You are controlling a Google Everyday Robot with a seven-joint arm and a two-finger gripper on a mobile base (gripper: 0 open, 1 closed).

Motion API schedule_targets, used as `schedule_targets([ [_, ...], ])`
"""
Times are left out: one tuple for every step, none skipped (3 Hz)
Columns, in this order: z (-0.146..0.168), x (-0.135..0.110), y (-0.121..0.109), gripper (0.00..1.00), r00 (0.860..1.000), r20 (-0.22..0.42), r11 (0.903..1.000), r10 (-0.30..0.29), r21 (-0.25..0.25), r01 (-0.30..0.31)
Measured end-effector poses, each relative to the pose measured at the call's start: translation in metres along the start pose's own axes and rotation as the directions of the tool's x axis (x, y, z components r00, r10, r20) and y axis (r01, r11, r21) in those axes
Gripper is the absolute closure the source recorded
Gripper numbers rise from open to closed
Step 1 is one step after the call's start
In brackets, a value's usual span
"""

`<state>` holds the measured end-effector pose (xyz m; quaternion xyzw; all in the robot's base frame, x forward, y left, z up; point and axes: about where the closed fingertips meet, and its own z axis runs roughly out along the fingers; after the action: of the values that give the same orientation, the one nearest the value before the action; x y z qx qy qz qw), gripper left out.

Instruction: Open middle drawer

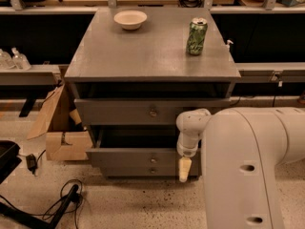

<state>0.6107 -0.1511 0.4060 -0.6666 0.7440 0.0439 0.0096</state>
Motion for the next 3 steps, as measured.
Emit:
schedule_targets([
  [0.000,0.000,0.000,0.00,1.000,0.000,1.0000,0.000,0.000,0.000],
  [0.000,0.000,0.007,0.18,1.000,-0.002,1.0000,-0.002,0.007,0.002],
  [-0.006,-0.003,0.023,0.41,1.000,-0.009,0.9999,-0.005,0.012,0.005],
])
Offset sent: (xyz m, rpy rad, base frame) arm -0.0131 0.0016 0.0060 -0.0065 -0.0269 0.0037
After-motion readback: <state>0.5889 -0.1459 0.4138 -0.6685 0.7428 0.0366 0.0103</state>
